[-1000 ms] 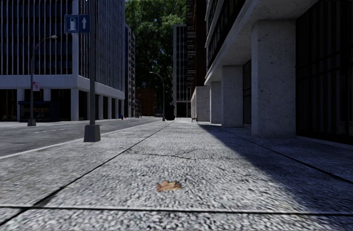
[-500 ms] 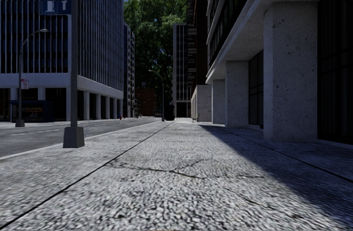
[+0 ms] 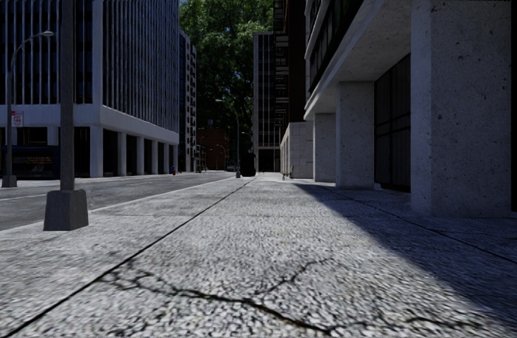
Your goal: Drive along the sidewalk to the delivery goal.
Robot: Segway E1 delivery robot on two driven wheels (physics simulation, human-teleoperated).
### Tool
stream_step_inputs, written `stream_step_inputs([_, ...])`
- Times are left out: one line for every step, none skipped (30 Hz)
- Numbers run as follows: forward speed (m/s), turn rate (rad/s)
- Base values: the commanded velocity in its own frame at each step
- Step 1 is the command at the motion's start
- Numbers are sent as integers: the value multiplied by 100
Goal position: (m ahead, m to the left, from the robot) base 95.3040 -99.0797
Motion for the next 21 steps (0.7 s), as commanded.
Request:
stream_step_inputs([200, 0])
stream_step_inputs([200, 0])
stream_step_inputs([200, 0])
stream_step_inputs([200, 0])
stream_step_inputs([200, 0])
stream_step_inputs([200, 0])
stream_step_inputs([200, 0])
stream_step_inputs([200, 0])
stream_step_inputs([200, 0])
stream_step_inputs([200, 0])
stream_step_inputs([200, 0])
stream_step_inputs([200, 0])
stream_step_inputs([200, 0])
stream_step_inputs([200, 0])
stream_step_inputs([200, 0])
stream_step_inputs([200, 0])
stream_step_inputs([200, 0])
stream_step_inputs([200, 0])
stream_step_inputs([200, 0])
stream_step_inputs([200, 0])
stream_step_inputs([200, 0])
